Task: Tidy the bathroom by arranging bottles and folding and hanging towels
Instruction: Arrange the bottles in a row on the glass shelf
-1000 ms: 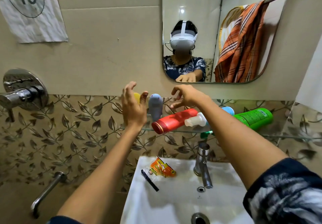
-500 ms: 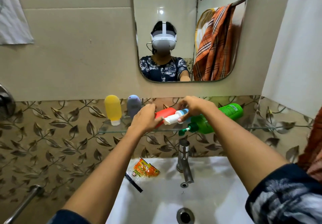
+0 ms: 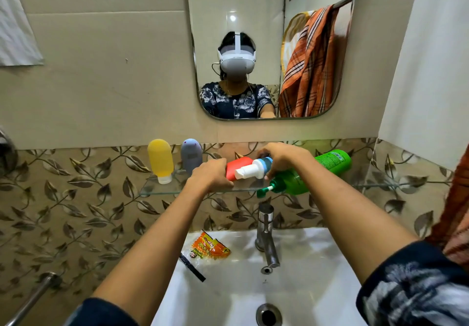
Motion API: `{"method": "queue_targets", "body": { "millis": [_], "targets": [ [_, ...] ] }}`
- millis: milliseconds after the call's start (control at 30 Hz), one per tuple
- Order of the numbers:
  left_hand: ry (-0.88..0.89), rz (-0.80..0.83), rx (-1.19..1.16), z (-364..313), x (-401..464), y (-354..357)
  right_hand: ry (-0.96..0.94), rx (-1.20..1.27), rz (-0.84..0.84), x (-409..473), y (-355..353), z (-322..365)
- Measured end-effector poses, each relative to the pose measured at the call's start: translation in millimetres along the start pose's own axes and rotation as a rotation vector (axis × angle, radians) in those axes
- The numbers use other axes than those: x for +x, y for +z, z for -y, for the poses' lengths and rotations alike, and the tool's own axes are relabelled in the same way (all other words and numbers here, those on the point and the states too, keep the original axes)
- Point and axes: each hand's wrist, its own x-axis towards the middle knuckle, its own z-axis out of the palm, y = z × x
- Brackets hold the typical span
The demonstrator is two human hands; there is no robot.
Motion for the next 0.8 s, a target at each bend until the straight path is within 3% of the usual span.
{"method": "queue_targets", "body": {
  "millis": [167, 433, 800],
  "targets": [
    [0.020, -0.016, -0.041, -4, -5, 1, -0.043, 0.070, -0.065, -3, -8, -5],
    [0.007, 0.065, 0.021, -11, -10, -18, -0.177, 0.429, -0.290, -8, -23, -13],
    [-0.111, 0.140, 0.276, -29, -17, -83, -0.119, 0.778, -0.283, -4, -16, -17]
  ]
}}
